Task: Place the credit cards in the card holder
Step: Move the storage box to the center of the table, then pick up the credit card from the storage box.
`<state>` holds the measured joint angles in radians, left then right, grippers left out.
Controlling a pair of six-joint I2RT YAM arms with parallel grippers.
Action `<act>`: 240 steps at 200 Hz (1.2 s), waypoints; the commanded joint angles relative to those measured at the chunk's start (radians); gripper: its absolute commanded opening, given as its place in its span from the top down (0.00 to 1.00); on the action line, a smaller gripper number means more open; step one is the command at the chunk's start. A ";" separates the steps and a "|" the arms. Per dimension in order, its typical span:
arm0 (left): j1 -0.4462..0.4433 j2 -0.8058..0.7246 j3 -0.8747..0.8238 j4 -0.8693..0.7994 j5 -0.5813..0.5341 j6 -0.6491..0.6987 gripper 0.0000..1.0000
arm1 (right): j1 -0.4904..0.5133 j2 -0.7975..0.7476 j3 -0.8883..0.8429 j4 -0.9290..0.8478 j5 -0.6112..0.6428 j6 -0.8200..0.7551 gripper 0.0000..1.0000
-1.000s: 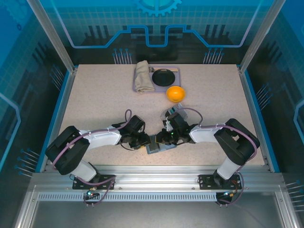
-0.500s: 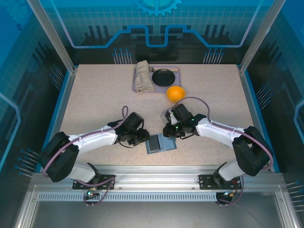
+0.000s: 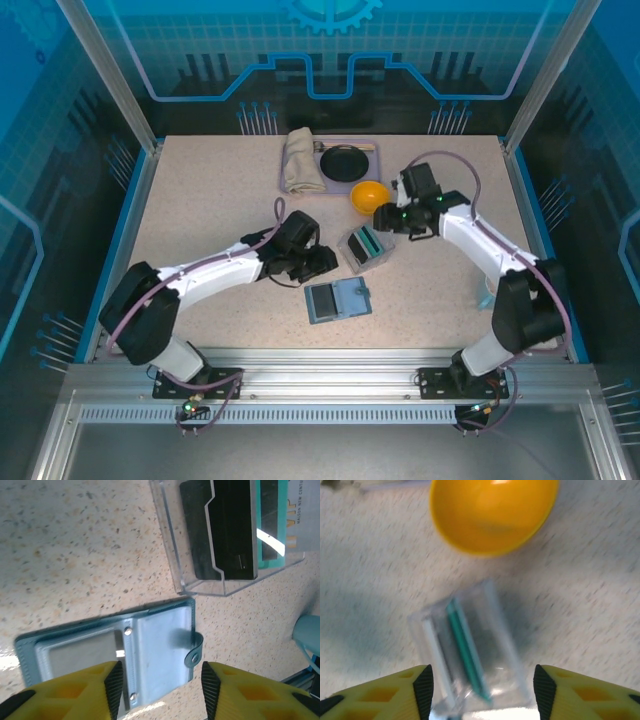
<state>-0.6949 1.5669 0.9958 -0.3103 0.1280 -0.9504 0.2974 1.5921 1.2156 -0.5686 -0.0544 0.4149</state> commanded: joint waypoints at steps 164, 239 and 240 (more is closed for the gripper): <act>0.100 0.325 0.277 -0.055 0.101 0.017 0.49 | 0.035 0.115 0.072 -0.153 -0.109 -0.099 0.40; 0.100 0.403 0.304 -0.073 0.087 0.007 0.59 | 0.149 0.165 0.146 -0.240 0.191 -0.196 0.40; 0.100 0.403 0.304 -0.074 0.086 0.008 0.59 | 0.152 0.167 0.147 -0.242 0.197 -0.197 0.40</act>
<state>-0.5999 1.9560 1.2839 -0.3565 0.2104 -0.9432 0.4084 1.7332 1.3201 -0.7509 -0.0002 0.2668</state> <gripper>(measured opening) 0.429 0.599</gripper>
